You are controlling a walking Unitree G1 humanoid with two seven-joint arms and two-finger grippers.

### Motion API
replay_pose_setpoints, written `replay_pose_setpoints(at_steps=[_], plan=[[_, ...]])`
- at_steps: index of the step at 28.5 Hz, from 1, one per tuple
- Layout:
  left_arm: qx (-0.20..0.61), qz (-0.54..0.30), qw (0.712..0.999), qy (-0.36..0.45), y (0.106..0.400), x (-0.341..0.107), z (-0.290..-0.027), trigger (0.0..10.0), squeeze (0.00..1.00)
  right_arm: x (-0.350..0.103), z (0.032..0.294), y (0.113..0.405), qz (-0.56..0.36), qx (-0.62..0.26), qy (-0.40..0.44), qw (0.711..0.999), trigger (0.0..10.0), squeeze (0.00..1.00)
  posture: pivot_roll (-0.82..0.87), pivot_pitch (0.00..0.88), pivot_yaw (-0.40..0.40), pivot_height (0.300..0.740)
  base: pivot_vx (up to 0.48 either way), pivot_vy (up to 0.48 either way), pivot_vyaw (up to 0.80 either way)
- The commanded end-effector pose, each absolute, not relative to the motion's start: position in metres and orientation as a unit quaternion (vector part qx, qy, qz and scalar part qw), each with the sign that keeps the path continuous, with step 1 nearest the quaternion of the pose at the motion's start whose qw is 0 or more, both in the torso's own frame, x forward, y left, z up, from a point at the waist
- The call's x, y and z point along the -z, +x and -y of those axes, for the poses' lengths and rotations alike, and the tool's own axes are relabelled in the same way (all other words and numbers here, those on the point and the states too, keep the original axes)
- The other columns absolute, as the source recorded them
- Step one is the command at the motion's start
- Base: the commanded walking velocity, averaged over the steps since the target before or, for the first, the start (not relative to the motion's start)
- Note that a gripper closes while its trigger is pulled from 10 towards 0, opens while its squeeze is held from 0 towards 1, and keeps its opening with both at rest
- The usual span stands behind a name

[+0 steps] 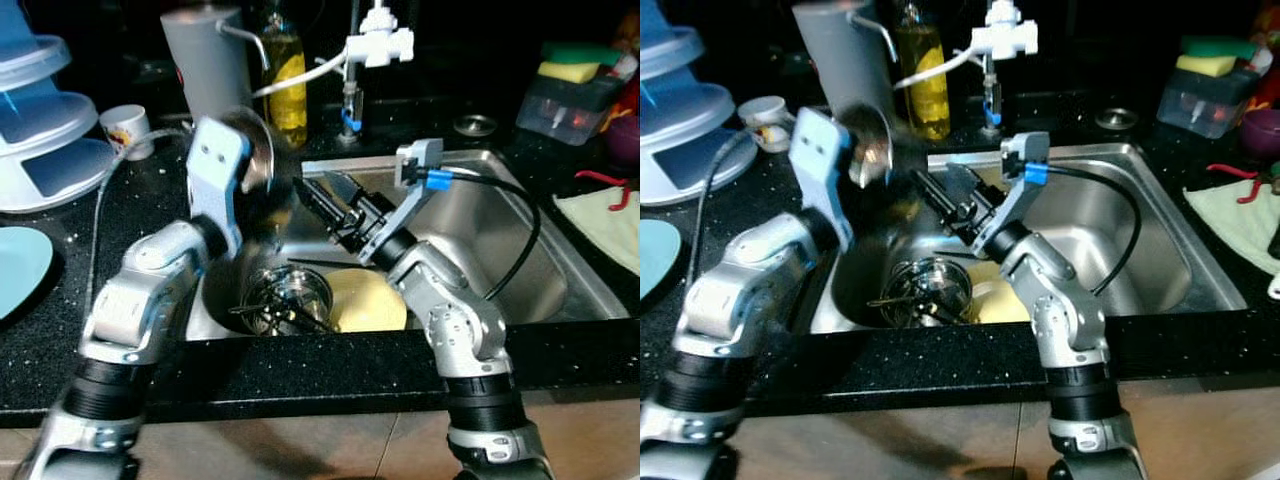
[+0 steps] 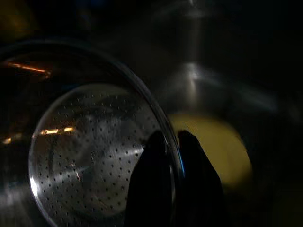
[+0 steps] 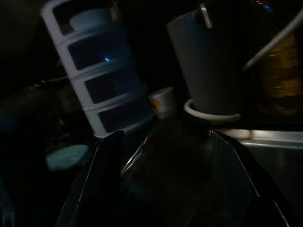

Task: Kitchen organization

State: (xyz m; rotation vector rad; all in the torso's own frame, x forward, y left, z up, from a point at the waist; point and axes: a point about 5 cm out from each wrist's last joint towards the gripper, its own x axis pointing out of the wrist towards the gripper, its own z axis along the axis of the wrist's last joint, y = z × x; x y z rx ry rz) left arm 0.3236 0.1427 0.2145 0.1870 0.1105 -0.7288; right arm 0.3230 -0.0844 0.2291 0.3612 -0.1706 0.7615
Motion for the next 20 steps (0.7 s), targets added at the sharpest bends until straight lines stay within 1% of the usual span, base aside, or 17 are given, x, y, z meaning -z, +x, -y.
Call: replay_pose_setpoints(at_steps=[1,4,6,7,8,9,11,13,18,20], plan=[[0.392,-0.105,0.907,0.113,0.321,-0.203,-0.153,10.0,0.0,-0.229,0.093,0.33,0.071,-0.344,0.167,0.921,10.0,0.0,-0.01,0.0,0.049,0.74,0.0,0.0,0.0],[0.406,-0.109,0.899,0.124,0.32,-0.202,-0.155,10.0,0.0,-0.23,0.096,0.331,0.072,-0.338,0.167,0.924,10.0,0.0,-0.01,0.0,0.05,0.74,0.0,0.0,0.0],[0.46,-0.098,0.87,0.15,0.316,-0.201,-0.151,10.0,0.0,-0.232,0.102,0.333,0.076,-0.327,0.166,0.927,10.0,0.0,-0.01,0.0,0.048,0.74,0.0,0.0,0.0],[0.487,-0.093,0.856,0.145,0.313,-0.201,-0.147,10.0,0.0,-0.234,0.103,0.333,0.078,-0.326,0.166,0.928,10.0,0.0,-0.02,0.0,0.049,0.74,0.0,0.0,0.0],[0.487,-0.093,0.856,0.145,0.313,-0.201,-0.147,10.0,0.0,-0.234,0.103,0.333,0.078,-0.326,0.166,0.928,10.0,0.0,-0.02,0.0,0.049,0.74,0.0,0.0,0.0],[0.507,-0.089,0.846,0.137,0.312,-0.201,-0.144,10.0,0.0,-0.235,0.104,0.333,0.08,-0.325,0.166,0.928,10.0,0.0,-0.02,0.0,0.049,0.74,0.0,0.0,0.0],[0.533,-0.092,0.83,0.135,0.319,-0.197,-0.138,10.0,0.0,-0.239,0.105,0.33,0.085,-0.326,0.164,0.927,10.0,0.0,-0.03,0.0,0.048,0.74,0.0,0.0,0.0],[0.532,-0.086,0.831,0.139,0.326,-0.196,-0.137,10.0,0.0,-0.24,0.106,0.329,0.085,-0.327,0.164,0.927,10.0,0.0,-0.04,0.0,0.047,0.74,0.0,0.0,0.0],[0.494,-0.077,0.855,0.135,0.35,-0.193,-0.142,10.0,0.0,-0.241,0.107,0.324,0.08,-0.328,0.162,0.927,10.0,0.0,-0.06,0.013,0.045,0.74,0.0,0.0,0.0],[0.486,-0.084,0.859,0.141,0.354,-0.19,-0.143,10.0,0.0,-0.242,0.107,0.322,0.079,-0.328,0.16,0.928,10.0,0.0,-0.07,0.02,0.045,0.74,0.0,0.0,0.0]])
